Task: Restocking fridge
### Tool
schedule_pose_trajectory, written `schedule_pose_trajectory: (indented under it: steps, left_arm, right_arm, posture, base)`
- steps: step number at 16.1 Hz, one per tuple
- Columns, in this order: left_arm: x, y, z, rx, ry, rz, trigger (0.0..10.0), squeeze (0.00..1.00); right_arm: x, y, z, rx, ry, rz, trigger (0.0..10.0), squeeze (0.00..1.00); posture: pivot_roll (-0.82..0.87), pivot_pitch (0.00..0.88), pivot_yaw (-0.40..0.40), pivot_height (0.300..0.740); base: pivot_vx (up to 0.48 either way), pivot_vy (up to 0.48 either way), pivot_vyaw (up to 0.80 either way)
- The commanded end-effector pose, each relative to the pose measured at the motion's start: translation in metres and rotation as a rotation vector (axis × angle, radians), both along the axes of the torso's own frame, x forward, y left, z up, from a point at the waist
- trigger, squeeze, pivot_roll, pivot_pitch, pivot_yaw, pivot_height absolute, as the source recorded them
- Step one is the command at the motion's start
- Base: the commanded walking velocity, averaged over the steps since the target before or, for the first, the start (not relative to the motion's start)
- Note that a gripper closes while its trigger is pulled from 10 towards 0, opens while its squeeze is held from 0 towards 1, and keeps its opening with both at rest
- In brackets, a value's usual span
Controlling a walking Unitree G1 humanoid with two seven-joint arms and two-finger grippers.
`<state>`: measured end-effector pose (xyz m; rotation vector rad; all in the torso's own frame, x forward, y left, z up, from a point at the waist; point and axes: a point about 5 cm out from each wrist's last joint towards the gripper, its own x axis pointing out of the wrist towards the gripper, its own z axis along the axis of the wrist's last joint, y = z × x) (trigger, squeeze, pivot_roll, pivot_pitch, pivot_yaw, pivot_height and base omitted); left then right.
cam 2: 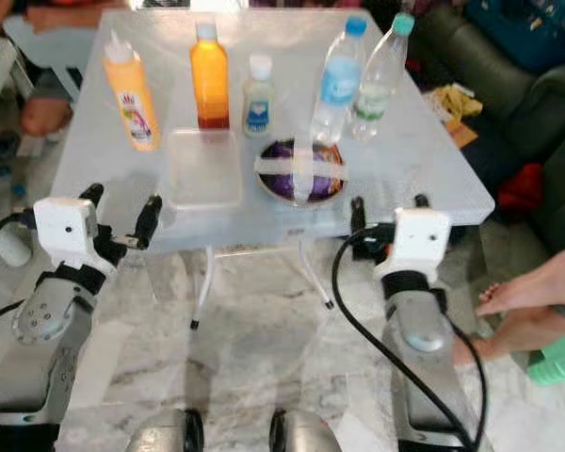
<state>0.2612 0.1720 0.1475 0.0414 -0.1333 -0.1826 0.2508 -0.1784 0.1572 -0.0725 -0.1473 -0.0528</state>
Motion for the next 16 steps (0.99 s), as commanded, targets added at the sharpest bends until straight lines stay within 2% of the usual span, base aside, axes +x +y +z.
schedule_pose_trajectory:
  steps: [1,4,7,9,11,16]
  left_arm:
    - [-0.003,0.000,0.001,-0.001,-0.006,-0.005,10.0,0.00]
    - [-0.003,0.000,0.001,-0.001,-0.006,-0.005,10.0,0.00]
    - [-0.003,0.008,-0.004,-0.005,0.011,0.026,10.0,0.00]
    - [-0.002,0.013,-0.004,0.007,0.010,0.045,10.0,0.00]
    - [-0.002,0.016,-0.005,0.021,0.019,0.069,10.0,0.00]
    - [-0.006,0.020,-0.012,0.018,0.063,0.092,10.0,0.00]
  right_arm:
    - [-0.003,-0.003,0.004,0.002,-0.007,-0.006,10.0,0.00]
    - [-0.003,-0.003,0.004,0.002,-0.007,-0.006,10.0,0.00]
    - [-0.003,0.000,-0.003,0.000,0.015,0.012,10.0,0.00]
    - [-0.006,-0.001,-0.010,0.009,0.047,0.004,10.0,0.00]
    - [-0.007,-0.010,-0.021,0.061,0.100,-0.052,10.0,0.00]
    - [0.005,-0.014,-0.032,0.147,0.146,-0.089,10.0,0.00]
  posture:
    - [-0.03,0.089,-0.077,0.740]
    - [-0.03,0.089,-0.077,0.740]
    - [-0.03,0.080,-0.082,0.740]
    - [-0.03,0.074,-0.084,0.740]
    - [-0.03,0.074,-0.083,0.740]
    - [-0.01,0.092,-0.082,0.740]
  base:
    - [0.352,0.000,0.00]
    - [0.352,0.000,0.00]
    - [0.291,0.000,0.00]
    - [0.000,0.000,0.00]
    - [0.000,0.000,0.00]
    - [0.000,0.000,0.00]
